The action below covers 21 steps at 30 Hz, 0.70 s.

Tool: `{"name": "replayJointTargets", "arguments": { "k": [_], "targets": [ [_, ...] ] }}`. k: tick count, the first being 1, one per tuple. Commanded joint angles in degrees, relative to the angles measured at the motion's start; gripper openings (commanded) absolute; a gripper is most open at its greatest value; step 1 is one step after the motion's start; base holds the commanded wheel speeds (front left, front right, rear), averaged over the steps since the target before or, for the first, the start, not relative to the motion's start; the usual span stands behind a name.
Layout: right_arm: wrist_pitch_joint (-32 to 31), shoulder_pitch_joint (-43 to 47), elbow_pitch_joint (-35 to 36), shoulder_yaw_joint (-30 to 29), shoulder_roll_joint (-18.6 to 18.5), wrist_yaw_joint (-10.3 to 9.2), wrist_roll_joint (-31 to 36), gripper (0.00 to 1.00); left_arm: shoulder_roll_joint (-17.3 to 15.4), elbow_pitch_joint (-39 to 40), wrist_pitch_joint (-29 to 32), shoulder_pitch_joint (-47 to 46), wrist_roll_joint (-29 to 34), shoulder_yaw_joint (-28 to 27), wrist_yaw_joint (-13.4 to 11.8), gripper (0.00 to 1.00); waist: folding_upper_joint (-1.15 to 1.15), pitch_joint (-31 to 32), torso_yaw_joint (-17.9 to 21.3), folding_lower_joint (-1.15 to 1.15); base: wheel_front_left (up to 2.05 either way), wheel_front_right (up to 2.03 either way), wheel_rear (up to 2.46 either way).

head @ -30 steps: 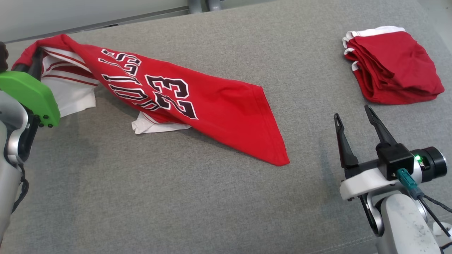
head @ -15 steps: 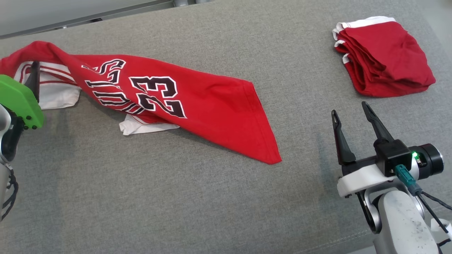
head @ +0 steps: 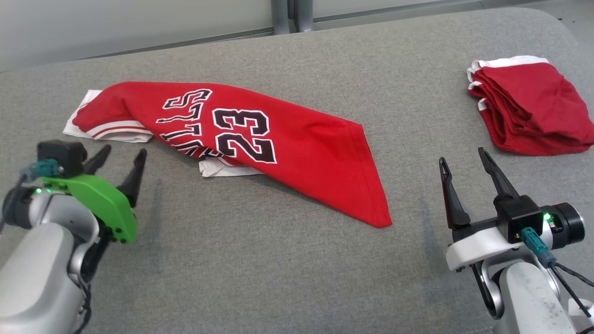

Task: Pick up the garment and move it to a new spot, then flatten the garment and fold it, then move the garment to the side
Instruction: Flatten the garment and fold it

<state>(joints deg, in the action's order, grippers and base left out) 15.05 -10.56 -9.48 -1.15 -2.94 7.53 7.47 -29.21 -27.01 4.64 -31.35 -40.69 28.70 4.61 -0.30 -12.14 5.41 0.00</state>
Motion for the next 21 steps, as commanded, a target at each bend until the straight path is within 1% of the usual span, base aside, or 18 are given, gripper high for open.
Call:
{"name": "replayJointTargets", "arguments": {
  "k": [1, 4, 6, 10, 16, 19, 21],
  "targets": [
    [0.1, 0.8, 0.2, -0.1, -0.1, -0.08, -0.2, 1.00, 0.5, 1.1, -0.5, 1.4, -0.1, 0.4, -0.6, 1.00, 0.30, 0.7, -1.0, 0.00, 0.00, 0.00, 0.00],
    [0.1, 0.7, 0.4, -0.1, -0.1, -0.08, -0.1, 1.00, 3.0, 3.3, -1.0, 4.6, 0.0, 2.3, -1.3, 1.00, 0.30, 0.1, -1.0, 0.00, 0.00, 0.00, 0.00],
    [0.1, 0.5, 0.5, 0.0, -0.1, -0.08, 0.1, 1.00, 3.6, 3.5, -1.0, 4.9, 0.0, 2.7, -1.3, 1.00, 0.30, 0.0, -0.9, 0.00, 0.00, 0.00, 0.00],
    [0.1, -0.3, 0.7, 0.2, -0.4, -0.08, 0.2, 1.00, 5.9, 2.6, -0.9, 4.5, 0.5, 4.5, -1.1, 1.00, 0.30, -0.9, 0.2, 0.00, 0.00, 0.00, 0.00],
    [0.1, -1.3, 1.1, 0.5, -0.5, -0.08, 0.1, 1.00, 8.3, -2.8, -1.8, 1.3, 0.7, 4.8, -1.4, 1.00, 0.30, -2.5, 2.7, 0.00, 0.00, 0.00, 0.00],
    [0.1, -1.4, 1.3, 0.5, -0.4, -0.08, -0.1, 1.00, 8.7, -6.0, -2.3, -0.2, 0.3, 4.4, -1.4, 1.00, 0.30, -3.1, 3.9, 0.00, 0.00, 0.00, 0.00],
    [0.1, -1.4, 1.3, 0.3, -0.4, -0.08, -0.2, 1.00, 8.9, -7.9, -2.7, -1.1, 0.1, 4.3, -0.9, 1.00, 0.30, -3.4, 4.6, 0.00, 0.00, 0.00, 0.00]
  ]
}}
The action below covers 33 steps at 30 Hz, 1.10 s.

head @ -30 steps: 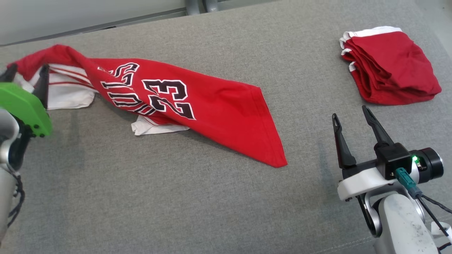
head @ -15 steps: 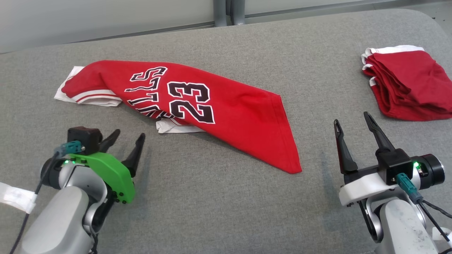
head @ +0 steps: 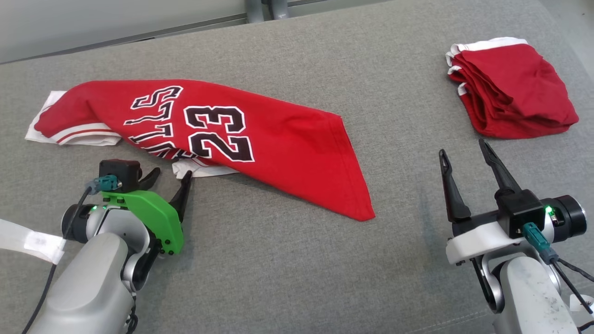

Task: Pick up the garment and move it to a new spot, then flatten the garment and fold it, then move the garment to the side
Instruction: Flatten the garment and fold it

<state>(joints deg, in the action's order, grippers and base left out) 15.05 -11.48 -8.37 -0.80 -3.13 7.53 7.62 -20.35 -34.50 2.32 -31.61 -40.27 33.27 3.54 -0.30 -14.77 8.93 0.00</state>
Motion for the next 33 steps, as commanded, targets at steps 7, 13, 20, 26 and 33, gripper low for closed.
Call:
{"name": "replayJointTargets", "arguments": {
  "k": [7, 13, 20, 26, 33],
  "targets": [
    [0.1, -0.1, 0.2, -0.2, -0.1, -0.08, -0.5, 1.00, 1.2, -5.7, -1.9, -3.3, -0.1, 0.2, 0.9, 0.79, 0.30, -1.3, 2.1, 0.00, 0.00, 0.00, 0.00],
    [0.1, 0.4, 0.1, -0.7, 0.0, -0.08, -0.3, 1.00, 2.8, -8.1, -4.1, -4.4, 0.5, 1.3, 1.7, 0.00, 0.30, -0.3, 1.3, 0.00, 0.00, 0.00, 0.00],
    [0.1, 2.0, 0.0, -1.5, 0.0, -0.08, 0.0, 1.00, 2.2, -4.3, -10.2, -1.1, 1.6, 1.7, 1.4, 0.00, 0.30, 2.2, -2.4, 0.00, 0.00, 0.00, 0.00],
    [0.1, 3.5, -0.3, -2.0, 0.0, -0.08, 0.0, 1.00, -0.4, 7.2, -11.9, 5.8, 1.2, 0.9, -1.8, 0.00, 0.30, 4.8, -7.2, 0.00, 0.00, 0.00, 0.00],
    [0.1, 4.5, -0.7, -1.6, 0.1, -0.07, -0.3, 1.00, -4.7, 23.1, -9.4, 14.5, 1.1, 0.3, -7.4, 0.00, 0.30, 6.8, -11.5, 0.00, 0.00, 0.00, 0.00]
  ]
}}
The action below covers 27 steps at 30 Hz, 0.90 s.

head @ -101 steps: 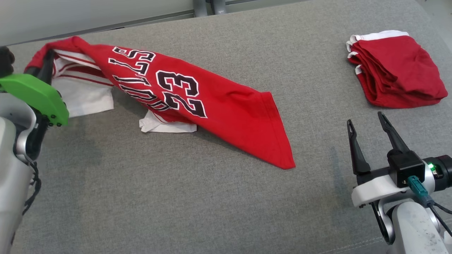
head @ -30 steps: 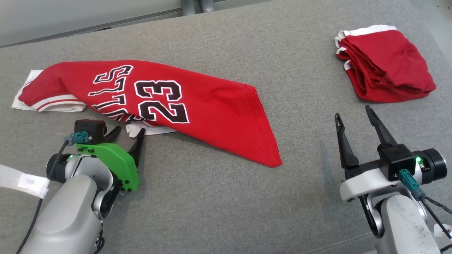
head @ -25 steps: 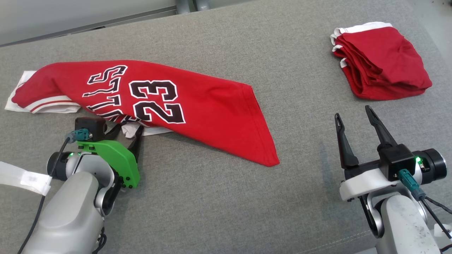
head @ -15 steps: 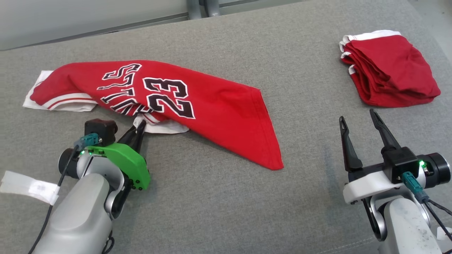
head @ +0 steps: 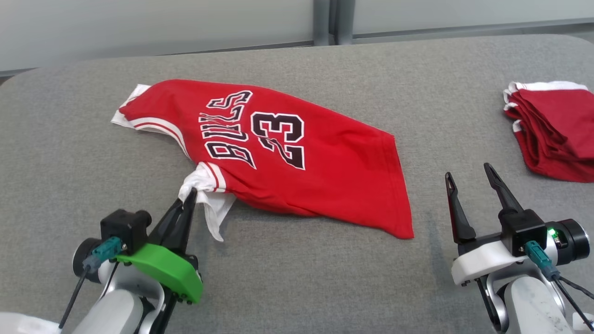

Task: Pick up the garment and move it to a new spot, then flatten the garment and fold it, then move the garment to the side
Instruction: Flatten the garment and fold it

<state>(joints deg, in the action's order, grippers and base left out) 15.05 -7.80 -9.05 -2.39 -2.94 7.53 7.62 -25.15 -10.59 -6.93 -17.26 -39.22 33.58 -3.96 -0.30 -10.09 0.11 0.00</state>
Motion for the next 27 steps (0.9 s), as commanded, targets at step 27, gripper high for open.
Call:
{"name": "replayJointTargets", "arguments": {
  "k": [27],
  "targets": [
    [0.1, 2.1, -1.1, 0.2, -0.1, -0.08, -1.2, 1.00, -6.6, 17.2, 11.4, 9.2, 8.2, 9.2, -6.2, 0.00, 0.30, 4.1, -2.7, 0.00, 0.00, 0.00, 0.00]
  ]
}}
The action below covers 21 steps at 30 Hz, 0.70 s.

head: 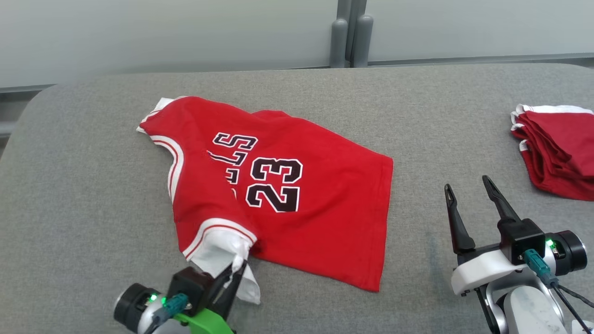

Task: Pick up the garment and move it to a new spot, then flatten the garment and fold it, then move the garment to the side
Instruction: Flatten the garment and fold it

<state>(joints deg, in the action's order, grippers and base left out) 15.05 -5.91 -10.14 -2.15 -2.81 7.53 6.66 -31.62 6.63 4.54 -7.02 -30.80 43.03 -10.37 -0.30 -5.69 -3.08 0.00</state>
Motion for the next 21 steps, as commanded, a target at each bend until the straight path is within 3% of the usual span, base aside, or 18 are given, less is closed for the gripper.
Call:
{"name": "replayJointTargets", "arguments": {
  "k": [1, 2, 6, 7, 8, 9, 15, 21],
  "targets": [
    [0.1, 0.3, 0.0, -0.1, -0.2, -0.08, -0.2, 1.00, 0.9, -1.7, -0.3, -1.5, 0.1, 0.8, 0.9, 0.00, 0.30, -0.3, 0.7, 0.00, 0.00, 0.00, 0.00],
    [0.1, 0.1, 0.0, -0.1, -0.2, -0.07, -0.2, 1.00, 3.8, -5.1, -1.1, -2.5, -0.2, 2.2, 2.2, 0.00, 0.30, -0.6, 1.2, 0.00, 0.00, 0.00, 0.00],
    [0.1, -0.3, 0.0, -0.2, -0.2, -0.07, 0.0, 1.00, 9.5, -13.6, -3.5, -4.7, -1.9, 3.0, 4.0, 0.00, 0.30, -0.8, 1.8, 0.00, 0.00, 0.00, 0.00],
    [0.1, -0.4, 0.1, -0.1, -0.2, -0.08, 0.0, 1.00, 10.3, -15.6, -4.0, -5.3, -1.7, 3.2, 4.4, 0.37, 0.30, -0.9, 2.0, 0.00, 0.00, 0.00, 0.00],
    [0.1, -0.5, 0.1, -0.1, -0.2, -0.07, 0.0, 1.00, 11.4, -17.6, -4.8, -5.9, -1.7, 3.5, 4.8, 0.89, 0.30, -0.9, 2.1, 0.00, 0.00, 0.00, 0.00],
    [0.1, -0.6, 0.1, -0.2, -0.2, -0.07, 0.1, 1.00, 12.6, -19.3, -5.4, -6.2, -2.2, 3.7, 5.3, 1.00, 0.30, -1.0, 2.2, 0.00, 0.00, 0.00, 0.00],
    [0.1, -0.5, 0.3, -0.8, -0.2, -0.07, 0.3, 1.00, 15.0, -23.4, -9.1, -6.1, -4.2, 2.4, 6.4, 1.00, 0.30, -1.1, 2.2, 0.00, 0.00, 0.00, 0.00],
    [0.1, 0.2, 0.6, -1.8, -0.2, -0.07, 0.1, 1.00, 13.3, -20.7, -12.4, -3.0, -6.6, -1.5, 3.8, 1.00, 0.30, -1.0, 1.2, 0.00, 0.00, 0.00, 0.00]
  ]
}}
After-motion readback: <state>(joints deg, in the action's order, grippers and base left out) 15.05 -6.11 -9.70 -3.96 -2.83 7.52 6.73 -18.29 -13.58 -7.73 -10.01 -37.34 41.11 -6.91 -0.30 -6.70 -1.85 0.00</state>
